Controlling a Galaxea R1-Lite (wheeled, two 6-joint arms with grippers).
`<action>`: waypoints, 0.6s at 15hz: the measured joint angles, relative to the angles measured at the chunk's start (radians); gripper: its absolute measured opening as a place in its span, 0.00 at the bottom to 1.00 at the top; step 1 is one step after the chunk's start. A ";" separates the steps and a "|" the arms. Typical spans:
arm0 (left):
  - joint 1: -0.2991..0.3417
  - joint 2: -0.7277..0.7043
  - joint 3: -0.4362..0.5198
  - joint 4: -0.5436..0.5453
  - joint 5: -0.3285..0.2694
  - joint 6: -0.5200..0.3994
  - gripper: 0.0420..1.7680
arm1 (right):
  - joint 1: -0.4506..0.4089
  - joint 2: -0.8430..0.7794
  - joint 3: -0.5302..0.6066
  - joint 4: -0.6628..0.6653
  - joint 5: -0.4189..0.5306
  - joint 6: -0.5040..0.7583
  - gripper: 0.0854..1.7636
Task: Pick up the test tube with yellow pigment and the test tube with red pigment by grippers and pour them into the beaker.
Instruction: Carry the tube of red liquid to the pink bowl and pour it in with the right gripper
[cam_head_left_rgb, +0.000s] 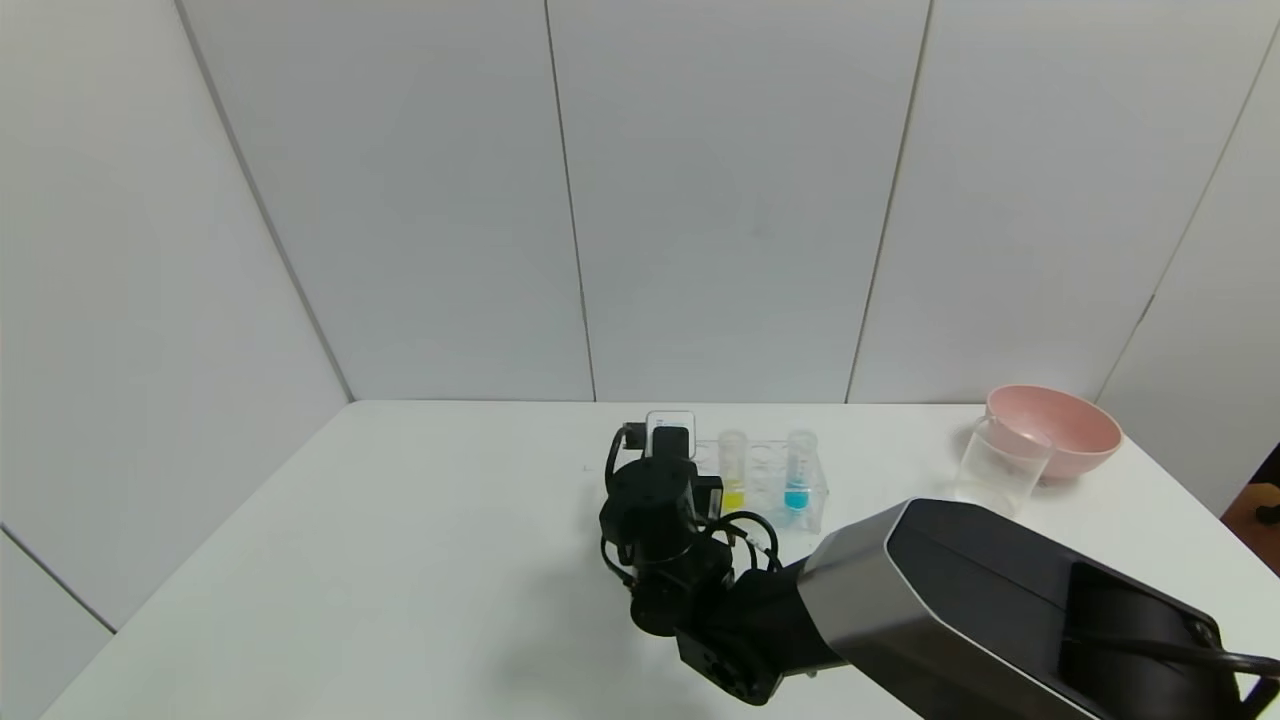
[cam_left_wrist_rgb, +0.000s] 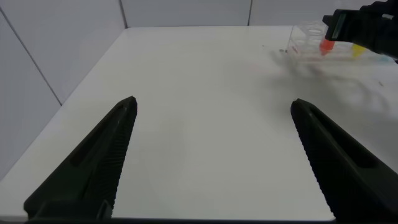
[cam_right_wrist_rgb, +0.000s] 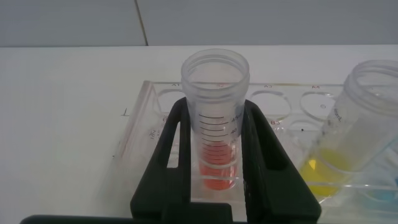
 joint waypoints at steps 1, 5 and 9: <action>0.000 0.000 0.000 0.000 0.000 0.000 1.00 | 0.000 -0.011 -0.001 0.013 0.000 0.000 0.26; 0.000 0.000 0.000 0.000 0.000 0.000 1.00 | 0.000 -0.064 -0.004 0.026 0.019 -0.008 0.26; 0.000 0.000 0.000 0.000 0.000 0.000 1.00 | -0.002 -0.154 -0.027 0.066 0.041 -0.006 0.26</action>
